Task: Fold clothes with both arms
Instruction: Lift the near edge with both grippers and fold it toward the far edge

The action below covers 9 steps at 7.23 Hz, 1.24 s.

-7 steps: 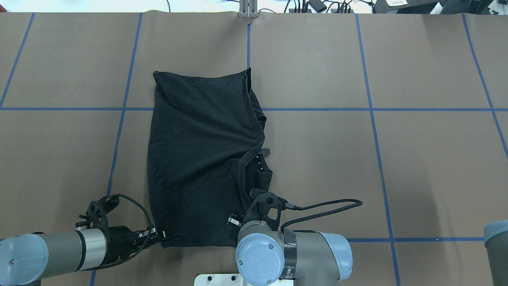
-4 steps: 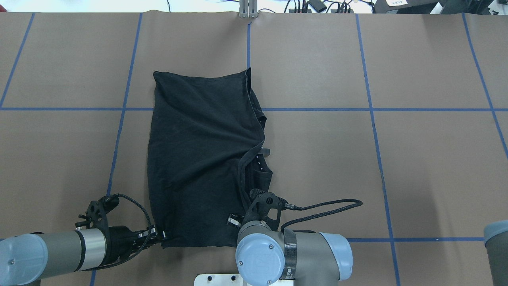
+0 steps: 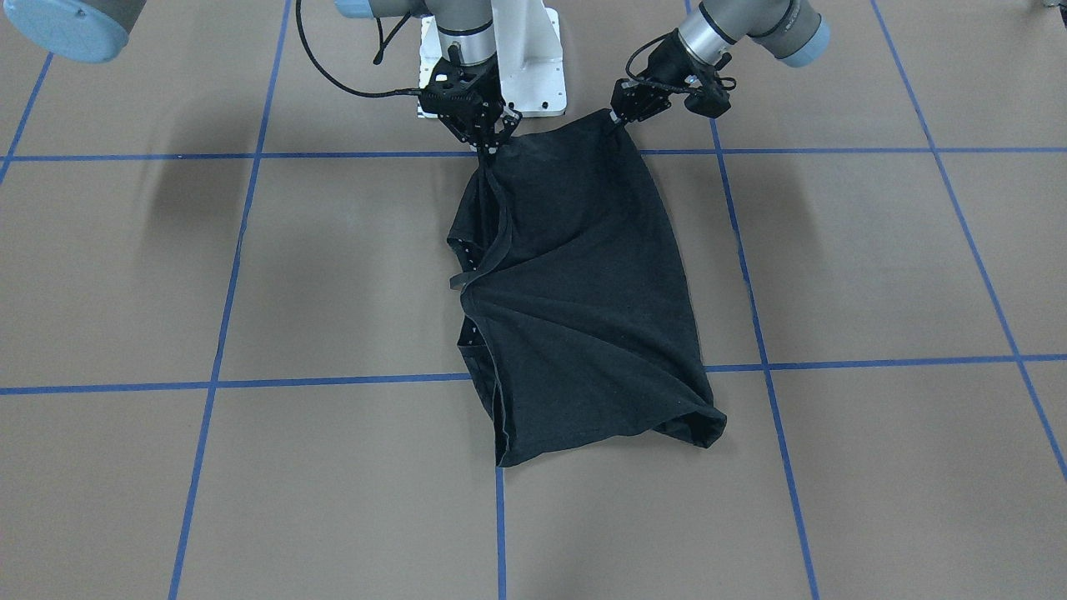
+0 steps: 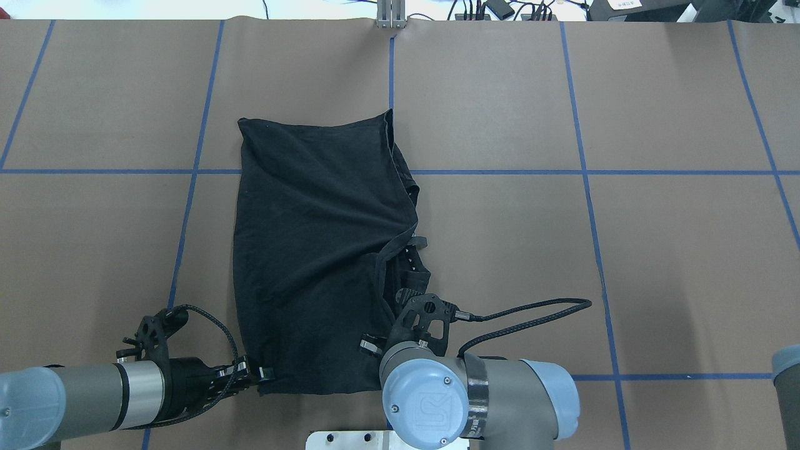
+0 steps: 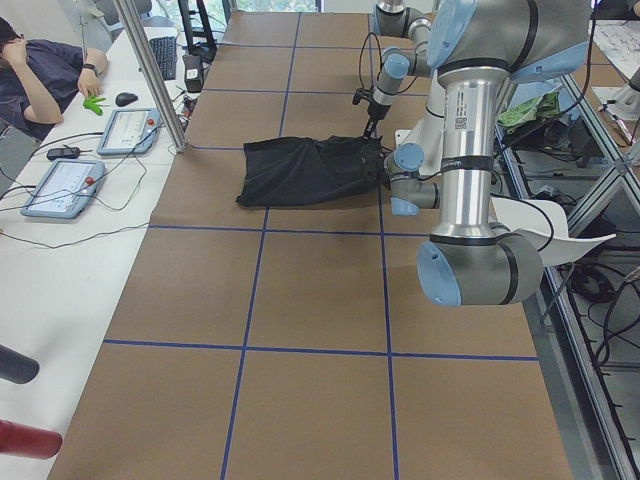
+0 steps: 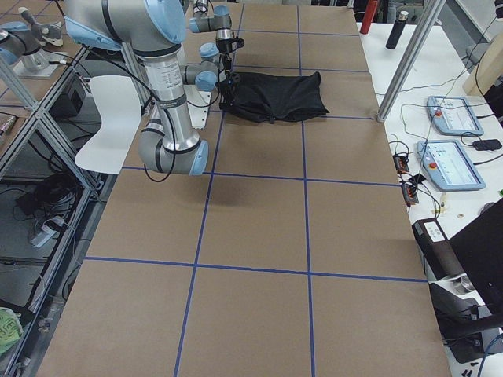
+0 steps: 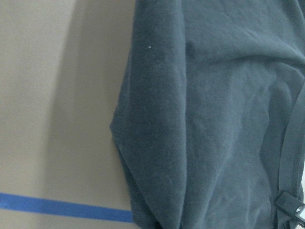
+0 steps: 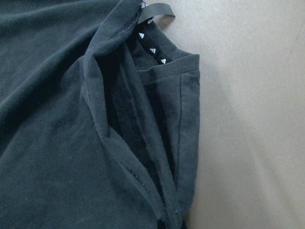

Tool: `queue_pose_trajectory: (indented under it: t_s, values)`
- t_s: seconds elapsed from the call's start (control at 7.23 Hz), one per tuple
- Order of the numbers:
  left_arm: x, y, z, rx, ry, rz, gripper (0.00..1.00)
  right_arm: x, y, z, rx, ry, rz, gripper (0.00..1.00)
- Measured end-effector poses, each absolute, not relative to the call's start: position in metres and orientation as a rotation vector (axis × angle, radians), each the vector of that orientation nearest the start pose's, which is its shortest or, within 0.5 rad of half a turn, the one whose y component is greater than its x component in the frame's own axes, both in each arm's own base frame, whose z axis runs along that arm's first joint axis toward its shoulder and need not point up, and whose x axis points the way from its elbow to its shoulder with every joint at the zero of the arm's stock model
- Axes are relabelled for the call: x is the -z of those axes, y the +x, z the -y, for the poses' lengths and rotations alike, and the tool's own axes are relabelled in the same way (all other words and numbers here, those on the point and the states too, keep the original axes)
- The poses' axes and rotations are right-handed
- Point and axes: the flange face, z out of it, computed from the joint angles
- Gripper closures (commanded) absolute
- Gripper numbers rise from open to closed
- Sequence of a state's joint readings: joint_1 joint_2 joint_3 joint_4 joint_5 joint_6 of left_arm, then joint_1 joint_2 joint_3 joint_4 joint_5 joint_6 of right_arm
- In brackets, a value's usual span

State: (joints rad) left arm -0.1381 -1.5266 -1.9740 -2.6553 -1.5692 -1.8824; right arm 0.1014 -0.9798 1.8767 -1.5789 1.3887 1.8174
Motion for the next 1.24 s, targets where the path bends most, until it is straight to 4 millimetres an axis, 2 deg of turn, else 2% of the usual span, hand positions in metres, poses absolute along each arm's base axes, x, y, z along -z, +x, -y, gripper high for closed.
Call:
queue_pose_trajectory:
  t_s: [0.28, 0.41, 0.55, 0.69, 0.83, 0.97, 1.11, 1.24]
  values:
    - [-0.338, 0.407, 0.186, 0.321, -0.176, -1.494, 1.0, -0.167, -0.562, 0.19, -0.367, 0.075, 0.931, 1.0]
    - [-0.318, 0.385, 0.18, 0.287, -0.208, -1.53, 1.0, -0.15, -0.535, 0.181, -0.352, 0.062, 0.941, 1.0]
    - [-0.302, 0.37, 0.178, 0.258, -0.234, -1.556, 1.0, -0.139, -0.512, 0.185, -0.352, 0.051, 0.937, 1.0]
    - [-0.294, 0.364, 0.184, 0.249, -0.235, -1.555, 1.0, -0.135, -0.501, 0.201, -0.356, 0.056, 0.925, 1.0]
    - [-0.29, 0.365, 0.201, 0.265, -0.204, -1.536, 1.0, -0.135, -0.496, 0.223, -0.36, 0.084, 0.91, 1.0]
    - [-0.286, 0.375, 0.224, 0.285, -0.15, -1.51, 1.0, -0.137, -0.497, 0.246, -0.372, 0.112, 0.89, 1.0]
    - [-0.281, 0.391, 0.252, 0.3, -0.082, -1.472, 1.0, -0.138, -0.505, 0.271, -0.389, 0.139, 0.865, 1.0]
    - [-0.279, 0.406, 0.281, 0.31, -0.022, -1.428, 1.0, -0.135, -0.522, 0.296, -0.405, 0.16, 0.84, 1.0]
